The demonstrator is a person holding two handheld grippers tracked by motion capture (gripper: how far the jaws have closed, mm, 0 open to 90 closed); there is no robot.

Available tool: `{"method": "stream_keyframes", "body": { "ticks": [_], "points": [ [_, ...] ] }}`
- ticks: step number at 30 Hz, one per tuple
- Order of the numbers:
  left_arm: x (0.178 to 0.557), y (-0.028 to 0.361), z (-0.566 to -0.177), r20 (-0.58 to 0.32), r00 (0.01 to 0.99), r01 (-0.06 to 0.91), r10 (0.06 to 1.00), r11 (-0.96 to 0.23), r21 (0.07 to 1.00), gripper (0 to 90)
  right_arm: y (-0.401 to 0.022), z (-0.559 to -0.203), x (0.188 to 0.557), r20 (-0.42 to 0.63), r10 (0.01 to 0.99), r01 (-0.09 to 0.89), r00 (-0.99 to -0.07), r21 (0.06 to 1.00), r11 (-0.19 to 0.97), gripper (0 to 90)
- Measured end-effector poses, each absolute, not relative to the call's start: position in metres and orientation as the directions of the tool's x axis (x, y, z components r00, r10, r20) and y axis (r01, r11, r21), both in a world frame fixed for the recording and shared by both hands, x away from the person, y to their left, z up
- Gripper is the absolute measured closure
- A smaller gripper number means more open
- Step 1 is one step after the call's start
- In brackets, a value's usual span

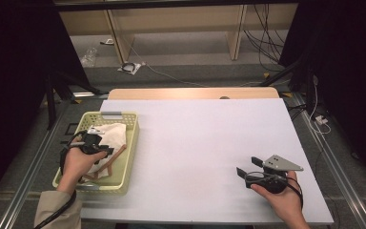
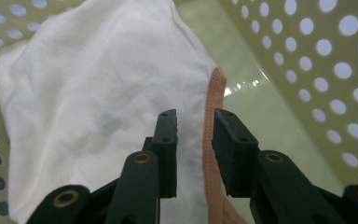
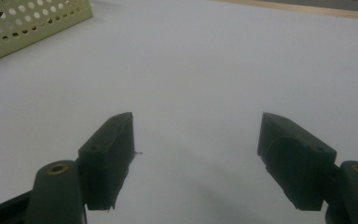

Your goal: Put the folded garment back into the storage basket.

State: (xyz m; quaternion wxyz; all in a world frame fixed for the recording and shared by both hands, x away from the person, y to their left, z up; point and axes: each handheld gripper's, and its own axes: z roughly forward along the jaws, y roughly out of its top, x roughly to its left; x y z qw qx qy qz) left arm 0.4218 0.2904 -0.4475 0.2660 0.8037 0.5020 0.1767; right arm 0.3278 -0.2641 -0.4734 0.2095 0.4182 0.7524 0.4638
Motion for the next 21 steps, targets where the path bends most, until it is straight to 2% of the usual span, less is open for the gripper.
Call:
{"method": "stream_keyframes", "body": {
  "ticks": [14,21],
  "points": [
    [0.4201,0.2909,-0.441,0.01,0.413,0.666,0.911,-0.309,0.679,49.3,-0.2642,-0.4732,0.3278,0.072,0.824,0.434,-0.562,0.873,0.221,28.0],
    [0.4197,0.2903,-0.4375,-0.009,0.389,0.649,0.921,-0.267,0.713,34.6,-0.2644,-0.4731,0.3277,0.073,0.824,0.434,-0.563,0.874,0.219,28.0]
  ]
}}
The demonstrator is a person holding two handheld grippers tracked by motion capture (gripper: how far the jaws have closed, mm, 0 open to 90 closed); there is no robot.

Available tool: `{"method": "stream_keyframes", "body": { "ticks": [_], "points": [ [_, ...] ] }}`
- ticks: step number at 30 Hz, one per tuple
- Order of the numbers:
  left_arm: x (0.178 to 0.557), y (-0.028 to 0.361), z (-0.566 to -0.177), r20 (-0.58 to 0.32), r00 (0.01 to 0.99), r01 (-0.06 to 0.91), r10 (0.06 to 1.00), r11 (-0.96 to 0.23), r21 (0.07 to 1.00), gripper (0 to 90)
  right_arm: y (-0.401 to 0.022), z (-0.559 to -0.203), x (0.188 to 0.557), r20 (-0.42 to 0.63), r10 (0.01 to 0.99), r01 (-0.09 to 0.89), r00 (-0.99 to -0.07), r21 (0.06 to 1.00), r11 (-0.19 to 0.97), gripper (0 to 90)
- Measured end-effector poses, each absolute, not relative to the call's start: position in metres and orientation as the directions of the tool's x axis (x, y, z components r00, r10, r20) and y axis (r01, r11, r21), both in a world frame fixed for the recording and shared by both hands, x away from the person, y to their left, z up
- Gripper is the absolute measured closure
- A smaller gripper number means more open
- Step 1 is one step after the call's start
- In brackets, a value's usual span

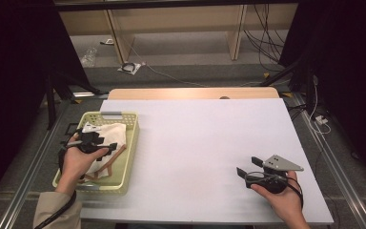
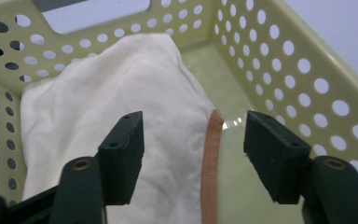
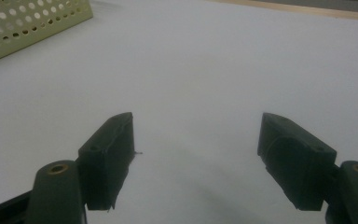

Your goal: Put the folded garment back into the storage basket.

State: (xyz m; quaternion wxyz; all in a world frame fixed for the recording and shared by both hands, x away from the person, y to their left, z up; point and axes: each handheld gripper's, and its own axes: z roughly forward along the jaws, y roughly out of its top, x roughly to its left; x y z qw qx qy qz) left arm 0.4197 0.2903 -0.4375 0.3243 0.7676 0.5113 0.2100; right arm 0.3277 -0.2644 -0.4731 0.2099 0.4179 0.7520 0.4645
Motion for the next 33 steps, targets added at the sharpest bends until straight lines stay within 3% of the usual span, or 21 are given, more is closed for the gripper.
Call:
{"method": "stream_keyframes", "body": {
  "ticks": [22,33],
  "points": [
    [0.41,0.281,-0.42,-0.055,0.407,0.581,0.912,-0.211,0.786,7.0,-0.265,-0.473,0.327,0.071,0.823,0.43,-0.564,0.876,0.219,28.0],
    [0.401,0.269,-0.416,-0.079,0.462,0.537,0.883,-0.208,0.817,2.0,-0.265,-0.472,0.327,0.073,0.823,0.429,-0.563,0.877,0.215,27.9]
  ]
}}
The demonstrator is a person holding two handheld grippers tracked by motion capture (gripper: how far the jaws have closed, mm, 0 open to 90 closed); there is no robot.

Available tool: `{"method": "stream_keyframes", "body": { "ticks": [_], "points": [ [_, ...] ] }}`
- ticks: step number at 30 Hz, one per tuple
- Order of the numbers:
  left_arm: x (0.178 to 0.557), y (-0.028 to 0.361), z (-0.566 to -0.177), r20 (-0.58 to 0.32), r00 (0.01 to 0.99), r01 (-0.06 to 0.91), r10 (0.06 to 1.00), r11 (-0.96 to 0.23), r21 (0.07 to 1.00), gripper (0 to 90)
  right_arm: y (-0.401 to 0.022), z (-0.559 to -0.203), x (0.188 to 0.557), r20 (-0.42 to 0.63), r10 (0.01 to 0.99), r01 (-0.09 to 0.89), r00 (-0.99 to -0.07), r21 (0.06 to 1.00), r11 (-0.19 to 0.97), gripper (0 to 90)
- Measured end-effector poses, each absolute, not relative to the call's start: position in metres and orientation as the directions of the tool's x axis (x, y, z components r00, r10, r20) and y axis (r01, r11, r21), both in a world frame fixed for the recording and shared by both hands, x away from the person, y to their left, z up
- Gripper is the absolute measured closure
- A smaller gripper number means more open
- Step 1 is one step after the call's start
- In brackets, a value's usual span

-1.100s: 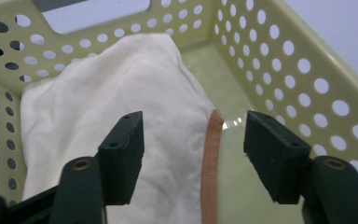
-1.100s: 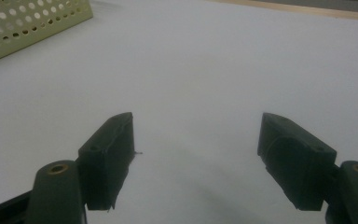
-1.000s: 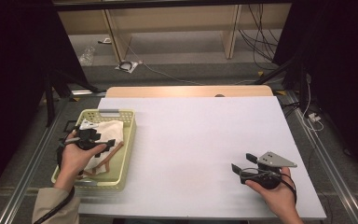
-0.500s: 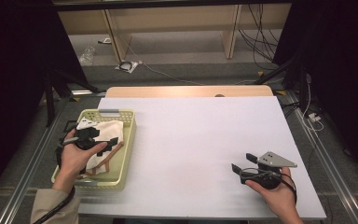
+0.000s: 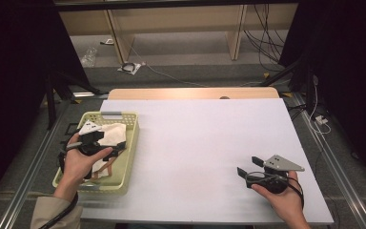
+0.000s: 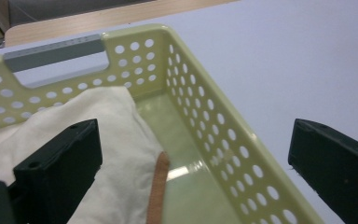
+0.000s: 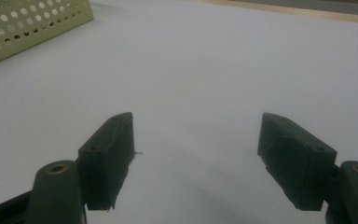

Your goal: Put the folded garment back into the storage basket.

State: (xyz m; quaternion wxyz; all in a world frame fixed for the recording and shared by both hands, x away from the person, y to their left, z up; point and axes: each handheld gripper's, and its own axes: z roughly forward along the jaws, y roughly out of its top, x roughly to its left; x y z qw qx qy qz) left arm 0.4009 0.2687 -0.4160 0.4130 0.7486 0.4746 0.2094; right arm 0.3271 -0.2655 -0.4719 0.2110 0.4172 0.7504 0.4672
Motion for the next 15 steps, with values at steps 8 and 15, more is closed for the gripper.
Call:
{"method": "stream_keyframes", "body": {
  "ticks": [8,15],
  "points": [
    [0.388,0.26,-0.417,-0.115,0.509,0.53,0.853,-0.205,0.823,0.0,-0.267,-0.471,0.327,0.076,0.816,0.415,-0.573,0.885,0.209,27.6],
    [0.381,0.252,-0.416,-0.099,0.544,0.491,0.833,-0.221,0.843,0.0,-0.268,-0.47,0.327,0.07,0.815,0.411,-0.575,0.886,0.214,27.0]
  ]
}}
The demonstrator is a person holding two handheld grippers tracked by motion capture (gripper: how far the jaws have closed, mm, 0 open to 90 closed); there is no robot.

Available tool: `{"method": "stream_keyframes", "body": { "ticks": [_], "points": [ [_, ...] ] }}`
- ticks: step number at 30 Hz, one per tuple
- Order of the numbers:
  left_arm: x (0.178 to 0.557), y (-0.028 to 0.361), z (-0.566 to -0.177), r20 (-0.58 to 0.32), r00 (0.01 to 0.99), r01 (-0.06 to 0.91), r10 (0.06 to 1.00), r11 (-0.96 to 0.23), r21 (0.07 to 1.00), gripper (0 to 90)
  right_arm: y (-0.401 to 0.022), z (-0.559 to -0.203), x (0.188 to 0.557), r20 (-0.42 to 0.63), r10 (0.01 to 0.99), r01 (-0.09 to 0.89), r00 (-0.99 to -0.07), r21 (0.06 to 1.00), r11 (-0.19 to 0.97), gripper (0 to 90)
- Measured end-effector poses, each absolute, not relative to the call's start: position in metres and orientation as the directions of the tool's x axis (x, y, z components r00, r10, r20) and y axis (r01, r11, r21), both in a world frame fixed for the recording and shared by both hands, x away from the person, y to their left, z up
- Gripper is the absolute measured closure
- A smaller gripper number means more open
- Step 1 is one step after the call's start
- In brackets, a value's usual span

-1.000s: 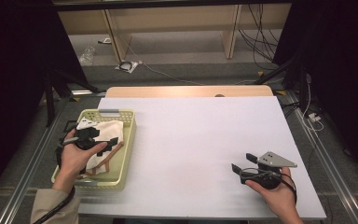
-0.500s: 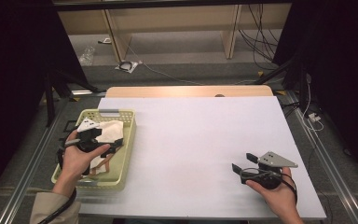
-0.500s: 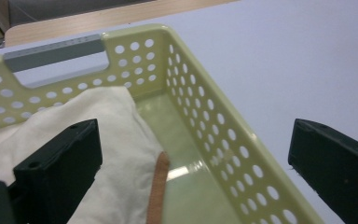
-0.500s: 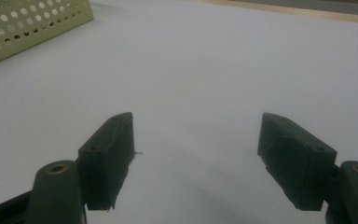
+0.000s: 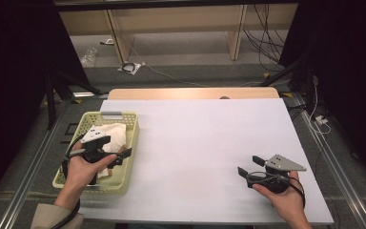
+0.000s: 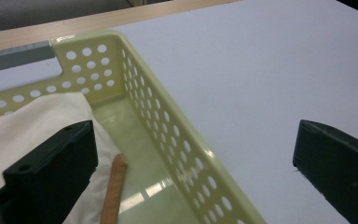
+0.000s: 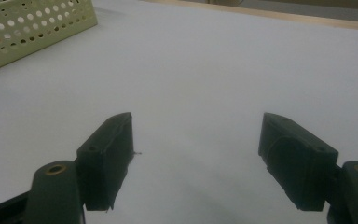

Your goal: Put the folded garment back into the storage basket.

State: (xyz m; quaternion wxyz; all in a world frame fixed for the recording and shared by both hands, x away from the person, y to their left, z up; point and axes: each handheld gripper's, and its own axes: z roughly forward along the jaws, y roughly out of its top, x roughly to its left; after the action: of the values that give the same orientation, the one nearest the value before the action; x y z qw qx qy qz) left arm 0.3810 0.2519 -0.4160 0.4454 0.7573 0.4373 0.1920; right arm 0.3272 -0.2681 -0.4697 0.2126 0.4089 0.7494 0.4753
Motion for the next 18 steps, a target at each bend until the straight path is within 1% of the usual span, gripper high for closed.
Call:
{"method": "stream_keyframes", "body": {
  "ticks": [7,18],
  "points": [
    [0.372,0.242,-0.415,-0.082,0.589,0.452,0.804,-0.244,0.858,0.0,-0.27,-0.469,0.327,0.071,0.814,0.406,-0.576,0.89,0.209,26.6],
    [0.357,0.231,-0.418,-0.049,0.623,0.417,0.781,-0.278,0.865,0.0,-0.272,-0.468,0.326,0.064,0.814,0.398,-0.578,0.892,0.212,26.5]
  ]
}}
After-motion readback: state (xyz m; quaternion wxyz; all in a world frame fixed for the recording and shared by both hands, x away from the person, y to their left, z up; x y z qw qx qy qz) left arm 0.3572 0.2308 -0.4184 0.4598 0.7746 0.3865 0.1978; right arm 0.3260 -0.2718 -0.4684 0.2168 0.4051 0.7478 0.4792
